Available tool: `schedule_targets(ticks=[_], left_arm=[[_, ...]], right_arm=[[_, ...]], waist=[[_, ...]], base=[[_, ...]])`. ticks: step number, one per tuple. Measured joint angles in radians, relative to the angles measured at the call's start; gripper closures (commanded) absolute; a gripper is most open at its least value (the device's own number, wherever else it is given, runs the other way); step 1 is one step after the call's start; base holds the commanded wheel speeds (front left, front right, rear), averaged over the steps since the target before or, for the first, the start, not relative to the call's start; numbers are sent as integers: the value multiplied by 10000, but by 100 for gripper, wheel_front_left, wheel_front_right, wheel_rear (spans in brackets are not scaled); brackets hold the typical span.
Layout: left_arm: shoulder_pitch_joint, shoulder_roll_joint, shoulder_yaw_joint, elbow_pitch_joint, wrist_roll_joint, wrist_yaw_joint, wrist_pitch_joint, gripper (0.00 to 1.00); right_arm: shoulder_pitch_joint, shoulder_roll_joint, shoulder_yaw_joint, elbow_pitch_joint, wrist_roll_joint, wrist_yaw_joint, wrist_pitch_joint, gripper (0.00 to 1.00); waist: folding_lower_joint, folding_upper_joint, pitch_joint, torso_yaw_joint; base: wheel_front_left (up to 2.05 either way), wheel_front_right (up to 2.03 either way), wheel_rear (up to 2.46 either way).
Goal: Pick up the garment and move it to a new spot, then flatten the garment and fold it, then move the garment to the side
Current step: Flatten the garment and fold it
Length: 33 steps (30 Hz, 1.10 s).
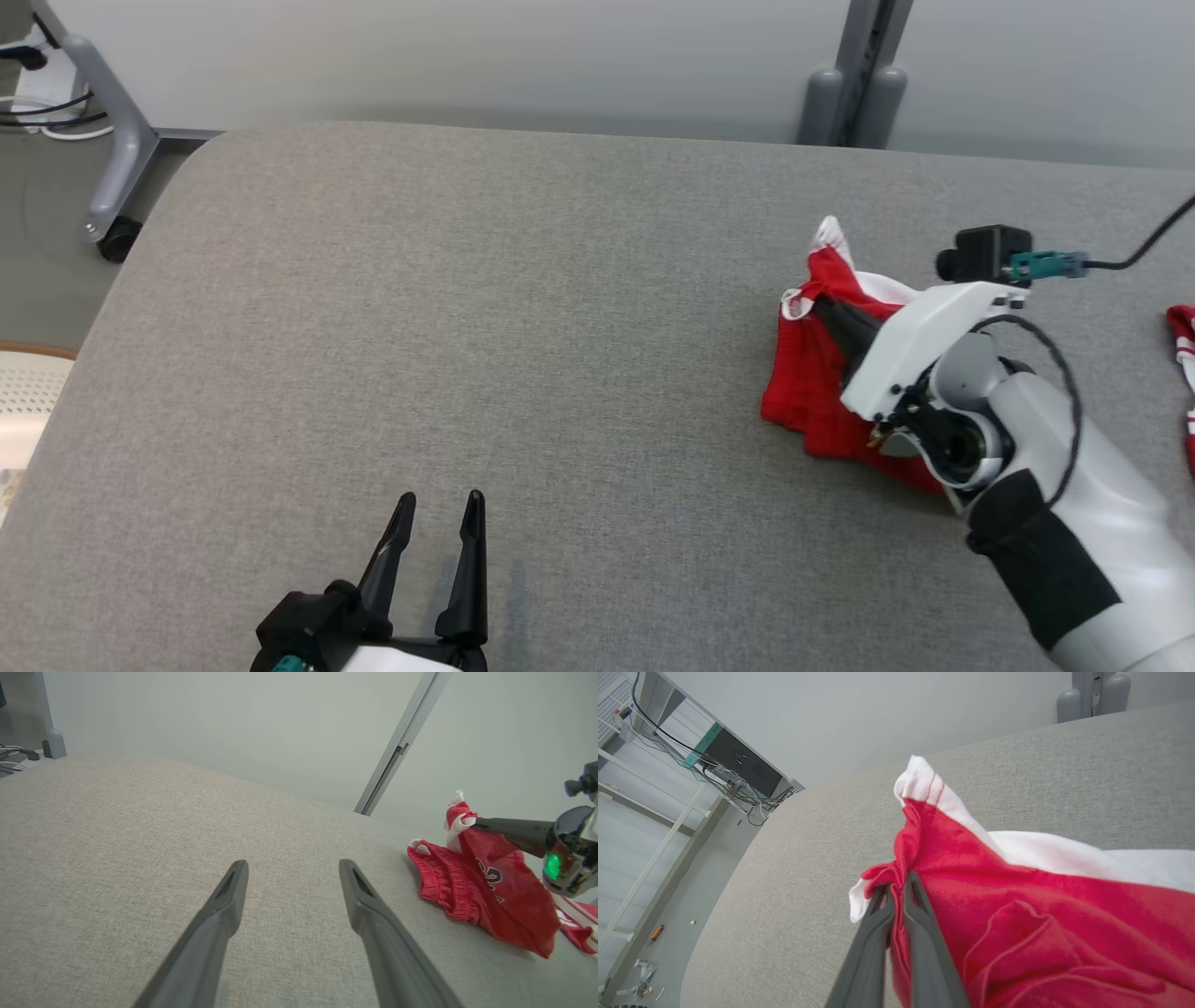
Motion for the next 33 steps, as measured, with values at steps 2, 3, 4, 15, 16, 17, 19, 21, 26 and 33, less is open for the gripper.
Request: schedule_targets(ticks=[2,3,4,15,16,17,19,21,26,33], left_arm=[[-72,-25,12,69,42,-40,2,0],[-109,-36,29,92,48,-42,0,0],[-117,-46,52,109,50,-42,0,0],[410,-130,564,211,42,-40,2,0],[490,-128,654,155,42,-36,2,0],[520,-127,721,94,44,-12,2,0],[489,-128,759,-69,65,-4,-19,0],[365,-157,596,-81,173,-96,-19,0],[-235,-192,453,-46,217,-217,-15,0],[-471,-224,408,176,217,-259,-15,0]], right_arm=[[-48,364,-140,267,-445,0,-98,100],[-75,502,-236,385,-656,0,-155,100],[-109,625,-345,522,-867,0,-263,100],[1271,339,-1471,-1785,-2577,2,-1360,0],[1626,40,-1749,-2389,-2752,2,-1415,0],[1928,-313,-2182,-2892,-3010,4,-1486,0],[2449,-922,-3156,-3726,-3511,0,-1511,100],[2954,-1346,-3883,-4050,-4330,-2,-1360,100],[3308,-1127,-4585,-4318,-5425,-2,-1160,100],[3005,-545,-3613,-3522,-5591,2,-1045,100]], waist=[[0,0,-5,109],[0,0,-4,155],[0,0,-1,192],[0,0,-324,-179],[0,0,-344,-266],[0,0,-333,-351],[0,0,-190,-479],[0,0,48,-543],[0,0,750,-498],[0,0,1264,-112]], base=[[0,0,0],[0,0,0],[0,0,0],[0,0,0],[0,0,0],[0,0,0],[0,0,0],[0,0,0],[0,0,0],[0,0,0]])
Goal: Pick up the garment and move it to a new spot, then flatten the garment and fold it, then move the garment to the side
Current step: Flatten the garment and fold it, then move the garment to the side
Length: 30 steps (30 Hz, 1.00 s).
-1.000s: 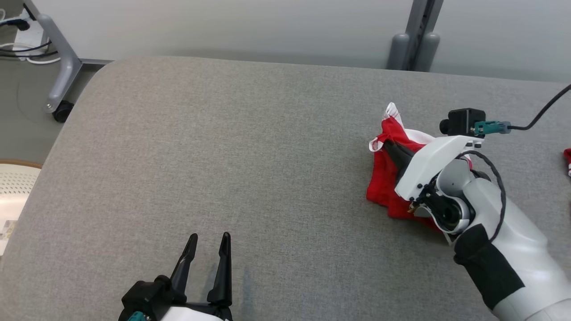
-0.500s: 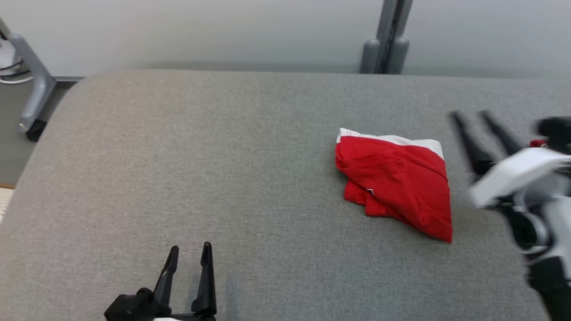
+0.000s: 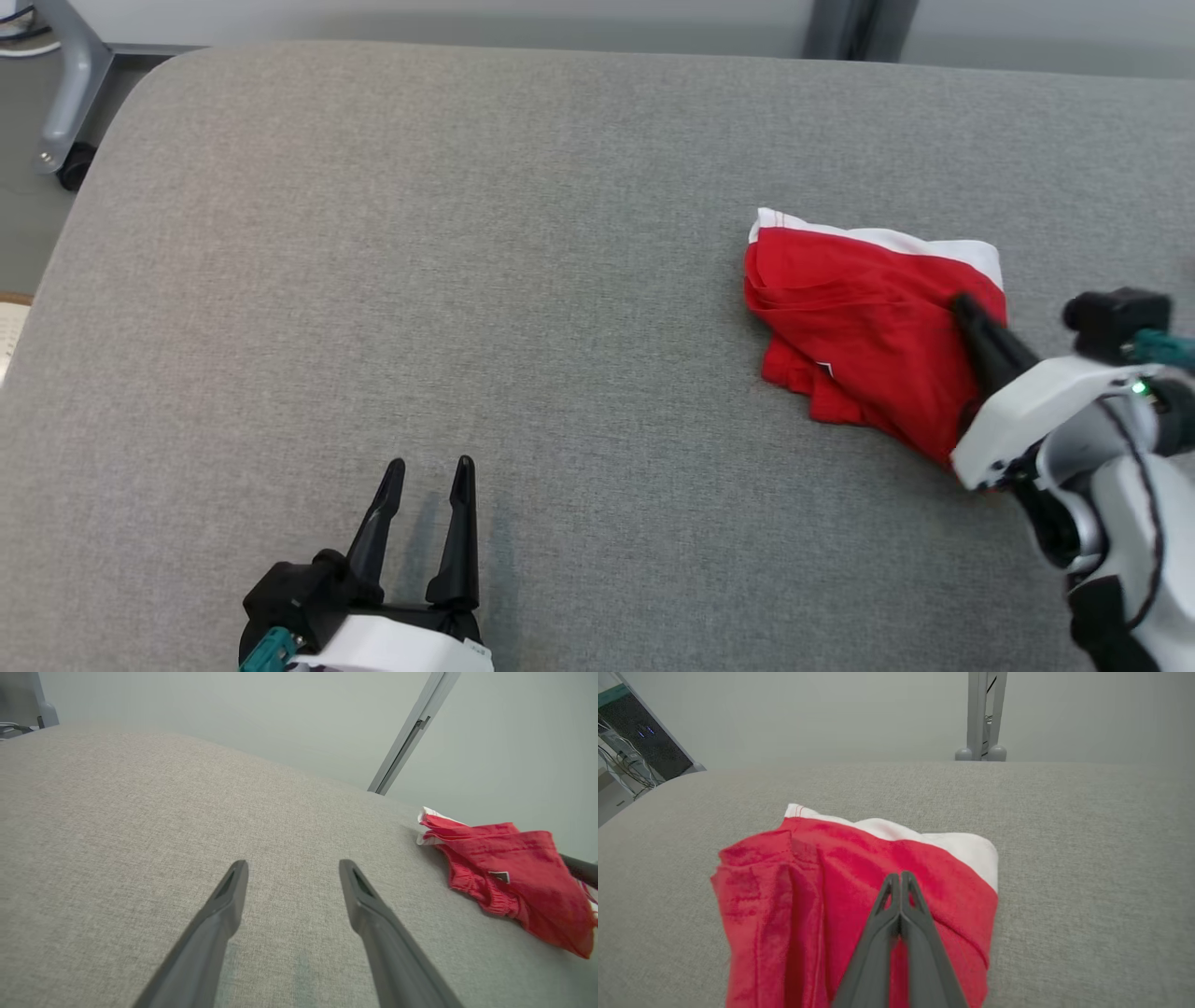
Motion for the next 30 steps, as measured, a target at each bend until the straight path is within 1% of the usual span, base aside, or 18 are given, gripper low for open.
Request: schedule_targets(ticks=[1,4,10,16,19,21,22,23,25,26,27,30], left_arm=[[-58,-8,12,42,-8,-15,0,0],[-60,-21,23,75,-13,-35,0,0],[-26,-25,144,194,-27,-35,0,0],[221,-33,219,322,-29,-25,0,0],[488,-36,389,268,-59,52,0,0],[709,-35,548,130,-58,96,0,0],[802,-33,625,42,-52,132,0,0],[802,-33,625,42,-52,132,0,0],[904,-33,761,-151,96,132,0,0],[941,-36,834,-334,337,132,0,0],[941,-36,834,-334,337,132,0,0],[941,-35,903,-621,385,136,-2,0]], right_arm=[[2,31,489,230,69,-2,10,100],[81,27,1287,291,290,0,-12,100],[290,-8,2941,21,917,0,-13,100],[473,36,4376,-161,1369,0,-12,100],[852,-36,4546,-543,1693,2,-332,100],[1104,-167,3986,-828,1776,2,-752,100],[1219,-267,3624,-974,1753,0,-941,73],[1219,-267,3624,-974,1753,0,-941,0],[1467,-491,2811,-1244,1620,0,-1062,0],[1704,-593,1799,-1400,1459,0,-1001,0],[1704,-593,1799,-1400,1459,0,-1001,0],[1797,-449,138,-1360,1177,0,-420,0]], waist=[[0,0,-7,90],[0,0,-144,171],[0,0,-457,219],[1,0,-815,170],[0,-1,-1081,132],[0,0,-1274,75],[0,0,-1354,28],[0,0,-1354,28],[0,0,-1453,-87],[0,0,-1473,-188],[0,0,-1473,-188],[0,0,-1326,-252]], base=[[0,0,0],[0,0,0],[0,0,0],[0,0,0],[0,0,0],[0,0,0],[0,0,0],[0,0,0],[0,0,0],[0,0,0],[0,0,0],[0,0,0]])
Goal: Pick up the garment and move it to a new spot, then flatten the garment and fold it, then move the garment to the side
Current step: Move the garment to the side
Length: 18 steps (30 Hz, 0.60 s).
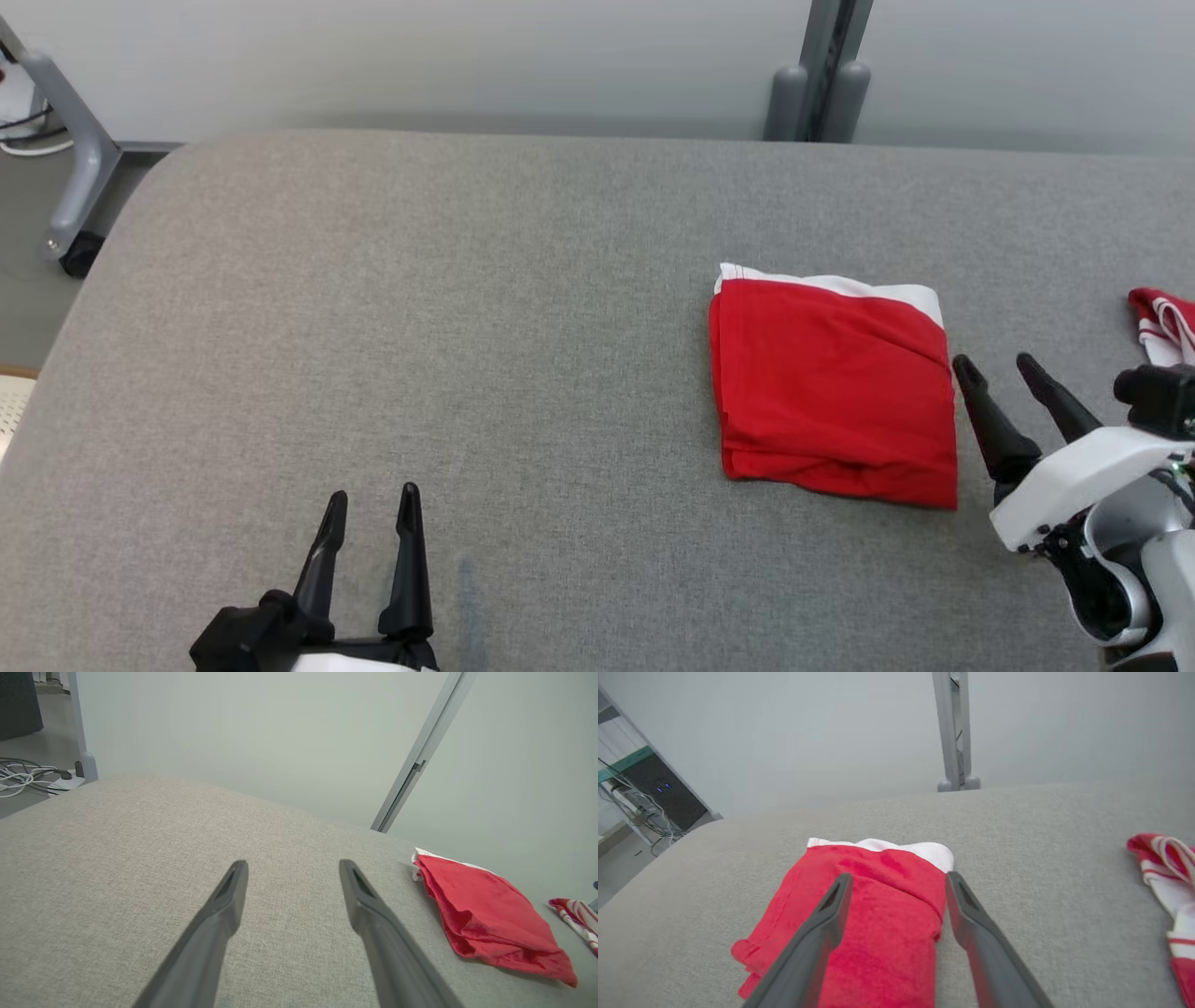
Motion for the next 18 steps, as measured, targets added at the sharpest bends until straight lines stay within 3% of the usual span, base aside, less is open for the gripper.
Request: schedule_targets(ticks=[5,7,18], left_arm=[[-326,8,-73,-282,48,40,0,0],[-518,-6,-178,-272,44,25,2,0],[-669,0,-224,-224,-115,82,2,0]], right_arm=[[-300,1005,-1553,525,188,-2,1927,0],[-836,1195,-2165,1022,-290,-4,2662,0],[-1571,2059,-3078,2042,-836,-2,3469,0]], waist=[[0,0,532,1],[0,0,860,81],[0,0,1130,495]], base=[[0,0,0],[0,0,0],[0,0,0]])
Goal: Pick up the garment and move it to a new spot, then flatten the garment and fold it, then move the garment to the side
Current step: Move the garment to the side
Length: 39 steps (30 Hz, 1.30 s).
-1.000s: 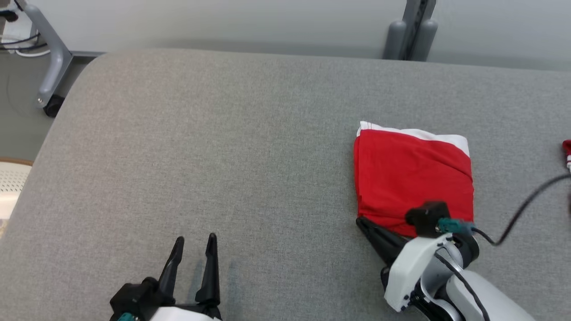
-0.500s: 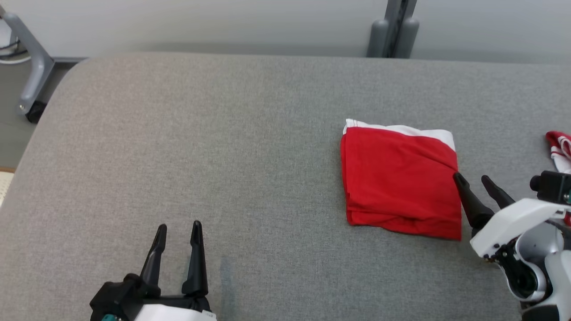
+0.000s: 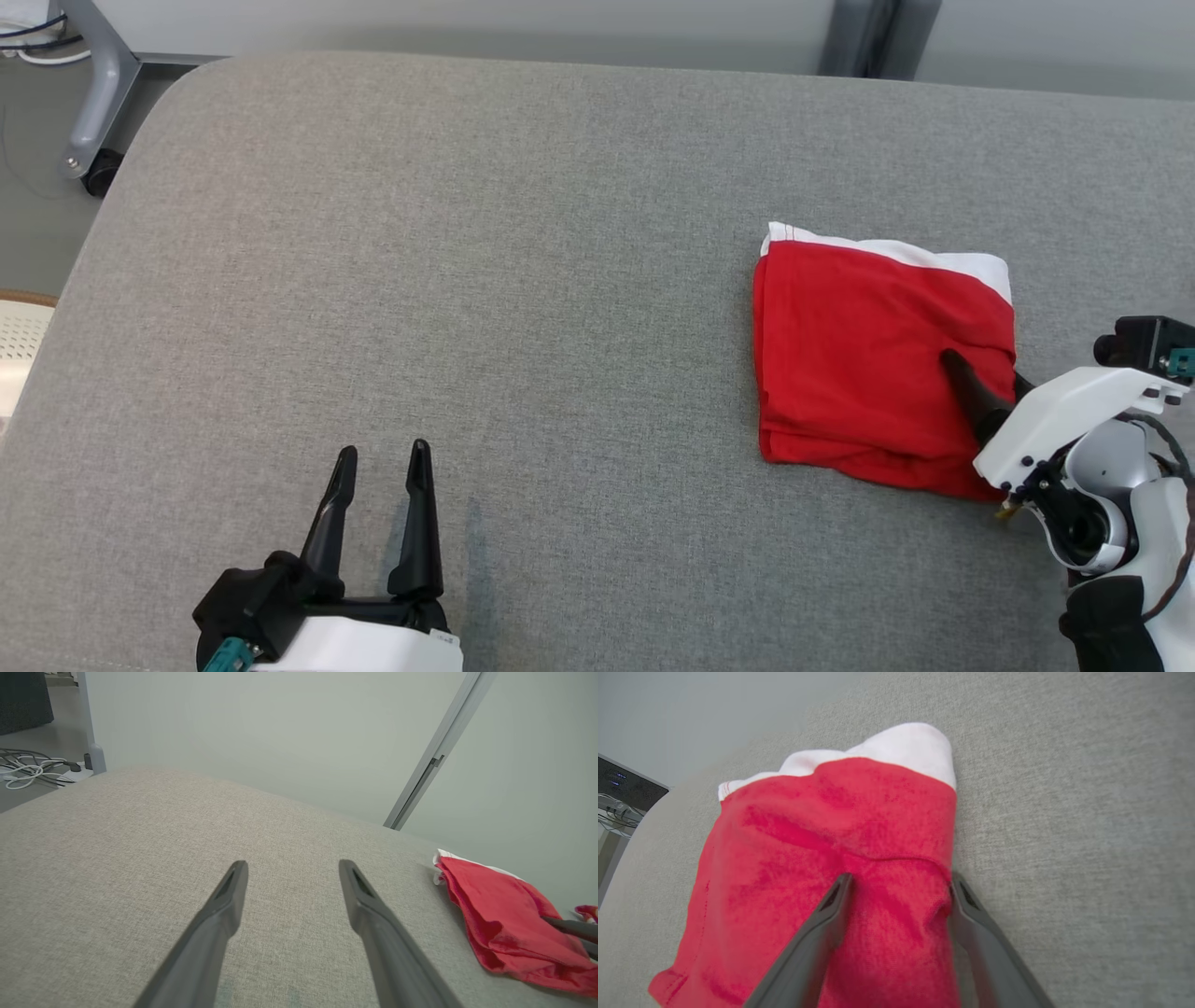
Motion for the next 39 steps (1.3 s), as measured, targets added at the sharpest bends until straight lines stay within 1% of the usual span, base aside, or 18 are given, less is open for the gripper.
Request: schedule_targets(ticks=[5,6,7,8,9,10,15,20,24,25,26,27,30,32,36,39], left_arm=[[0,0,71,15,2,2,0,0],[0,0,94,23,6,2,0,0],[0,2,115,29,15,4,0,0],[0,0,123,35,21,2,0,0],[1,0,130,42,23,2,0,0],[1,0,140,52,42,2,0,0],[21,-2,188,111,92,0,0,0],[68,0,267,151,104,-2,0,0],[108,2,347,157,134,-12,0,0],[108,2,351,155,165,-17,0,0],[107,2,343,159,184,-54,0,0],[107,-4,337,169,184,-59,0,0],[111,-6,305,209,194,-86,0,0],[217,-2,355,155,173,-33,0,0],[614,0,487,-17,163,61,0,0],[898,-6,677,-192,186,63,0,0]], right_arm=[[20,90,63,104,4,0,23,0],[26,105,69,117,23,0,35,7],[48,119,90,125,44,0,44,53],[70,132,115,138,75,0,86,73],[99,146,148,146,117,0,121,95],[140,161,180,148,174,0,132,100],[510,215,439,29,583,0,211,100],[1102,249,612,-370,1045,0,184,100],[1613,33,713,-784,1323,4,194,100],[1695,-54,667,-842,1321,4,123,75],[1767,-150,662,-930,1287,2,38,32],[1831,-226,686,-1049,1227,2,-94,0],[2252,-267,650,-1511,1131,2,-552,0],[2912,-349,600,-2057,777,2,-997,0],[4274,-180,242,-3559,144,0,-2011,0],[4959,-35,215,-4567,-548,0,-2895,0]], waist=[[0,0,-46,-77],[0,0,-59,-110],[0,0,-75,-145],[0,0,-91,-180],[0,0,-109,-216],[0,0,-130,-254],[0,0,-254,-441],[0,0,-395,-592],[-1,0,-451,-716],[0,0,-447,-749],[0,0,-437,-775],[0,0,-430,-794],[0,0,-506,-769],[0,0,-633,-709],[0,0,-882,-662],[0,0,-1086,-764]], base=[[0,0,0],[0,0,0],[0,0,0],[0,0,0],[0,0,0],[0,0,0],[0,0,0],[0,0,0],[0,0,0],[0,0,0],[0,0,0],[0,0,0],[0,0,0],[0,0,0],[0,0,0],[0,0,0]])
